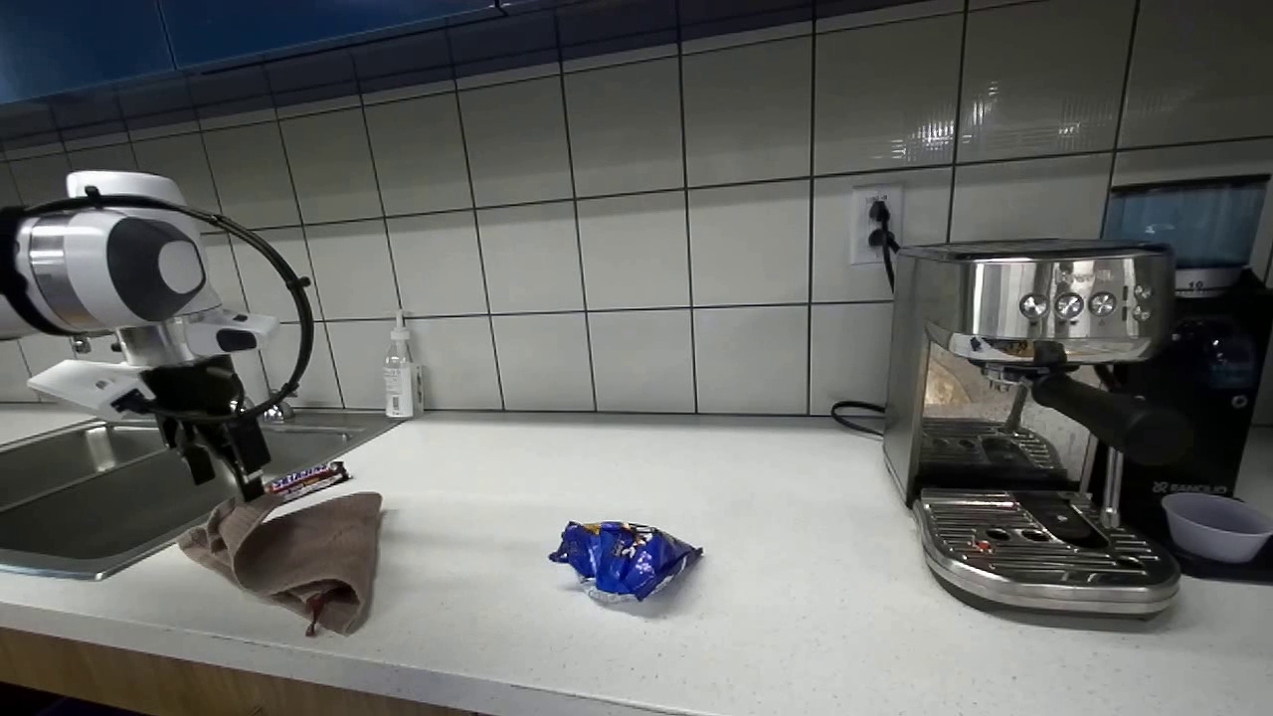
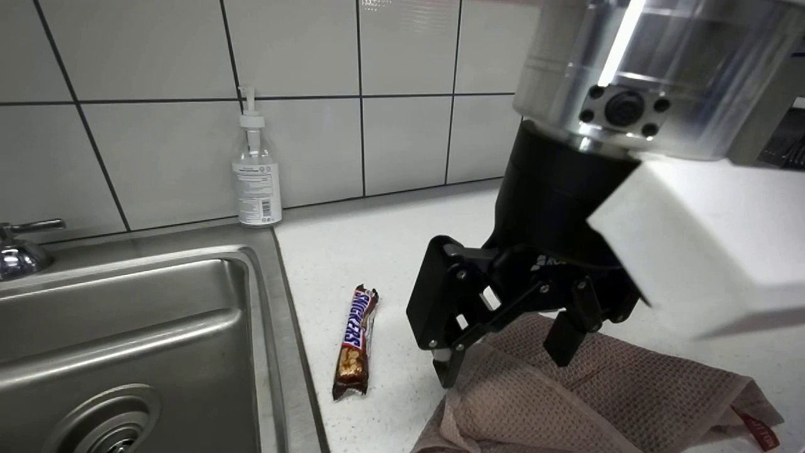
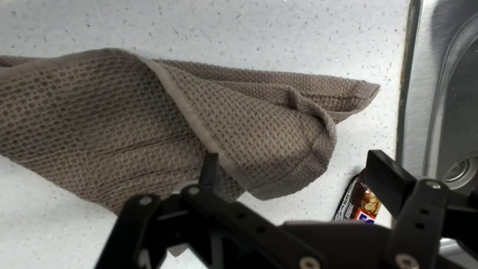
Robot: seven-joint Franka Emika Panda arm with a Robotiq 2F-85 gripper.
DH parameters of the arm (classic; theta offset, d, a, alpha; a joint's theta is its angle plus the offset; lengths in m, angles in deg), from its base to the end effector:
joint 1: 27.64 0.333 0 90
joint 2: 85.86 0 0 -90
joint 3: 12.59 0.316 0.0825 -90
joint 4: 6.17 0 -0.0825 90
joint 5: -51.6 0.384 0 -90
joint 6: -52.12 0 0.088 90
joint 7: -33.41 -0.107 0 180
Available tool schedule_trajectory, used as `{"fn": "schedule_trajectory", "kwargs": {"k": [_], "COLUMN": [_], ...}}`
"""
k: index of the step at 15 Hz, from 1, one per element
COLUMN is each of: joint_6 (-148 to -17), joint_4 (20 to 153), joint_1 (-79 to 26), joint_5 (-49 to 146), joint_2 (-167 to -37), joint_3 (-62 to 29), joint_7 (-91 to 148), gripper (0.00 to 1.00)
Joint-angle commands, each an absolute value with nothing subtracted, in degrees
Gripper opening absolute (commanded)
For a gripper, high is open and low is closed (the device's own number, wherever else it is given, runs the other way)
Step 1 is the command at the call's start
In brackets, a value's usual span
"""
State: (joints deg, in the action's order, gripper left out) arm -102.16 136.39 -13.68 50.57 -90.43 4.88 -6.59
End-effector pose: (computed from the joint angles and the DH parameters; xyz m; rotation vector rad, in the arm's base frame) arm 0.4138 0.2548 0.2703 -3.0438 0.2078 -0.1462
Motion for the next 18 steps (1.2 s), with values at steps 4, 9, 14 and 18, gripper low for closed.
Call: {"fn": "schedule_trajectory", "kwargs": {"k": [4,9,14,18], "joint_6": [-103.36,-103.92,-103.97,-103.85], "joint_4": [134.89,134.81,134.93,135.12], "joint_1": [-12.92,-13.09,-13.19,-12.98], "joint_5": [53.87,56.75,60.03,61.85], "joint_2": [-93.99,-95.23,-95.85,-95.69], "joint_3": [2.49,1.95,1.83,1.9], "joint_7": [-3.24,-0.59,1.94,3.18], "gripper": [1.0,1.0,1.0,1.0]}}
